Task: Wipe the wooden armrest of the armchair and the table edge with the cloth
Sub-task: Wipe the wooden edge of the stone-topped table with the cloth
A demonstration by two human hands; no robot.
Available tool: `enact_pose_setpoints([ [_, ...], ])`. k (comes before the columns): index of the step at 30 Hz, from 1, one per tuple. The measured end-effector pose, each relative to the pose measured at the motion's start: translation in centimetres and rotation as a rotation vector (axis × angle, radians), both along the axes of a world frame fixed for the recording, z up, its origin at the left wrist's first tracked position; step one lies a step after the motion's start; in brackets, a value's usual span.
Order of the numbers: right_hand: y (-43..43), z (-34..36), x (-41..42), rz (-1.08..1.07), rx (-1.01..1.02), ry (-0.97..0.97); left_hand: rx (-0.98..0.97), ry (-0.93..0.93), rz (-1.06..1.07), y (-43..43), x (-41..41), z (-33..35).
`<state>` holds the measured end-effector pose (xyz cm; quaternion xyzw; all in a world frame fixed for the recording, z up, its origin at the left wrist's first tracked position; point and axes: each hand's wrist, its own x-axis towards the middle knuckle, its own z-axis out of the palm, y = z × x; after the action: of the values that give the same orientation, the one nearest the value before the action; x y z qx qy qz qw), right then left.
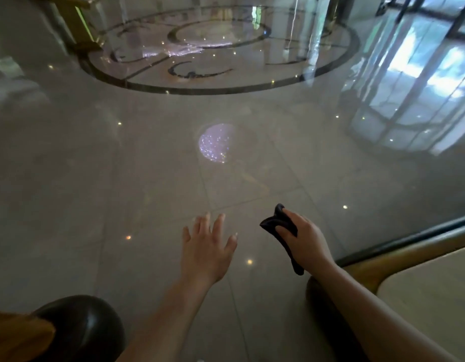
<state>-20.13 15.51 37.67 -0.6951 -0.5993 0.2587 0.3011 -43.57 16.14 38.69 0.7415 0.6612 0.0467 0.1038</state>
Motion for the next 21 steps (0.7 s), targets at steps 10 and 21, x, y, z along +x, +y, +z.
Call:
enact_pose_setpoints([
  [10, -6.6, -2.9, 9.4, -0.322, 0.013, -0.056, -0.051, 0.014, -0.334, 0.8, 9.7, -3.5],
  [21, -15.5, -5.5, 15.7, -0.582, -0.16, -0.118, -0.102, 0.044, -0.671, -1.6, 19.2, -6.9],
])
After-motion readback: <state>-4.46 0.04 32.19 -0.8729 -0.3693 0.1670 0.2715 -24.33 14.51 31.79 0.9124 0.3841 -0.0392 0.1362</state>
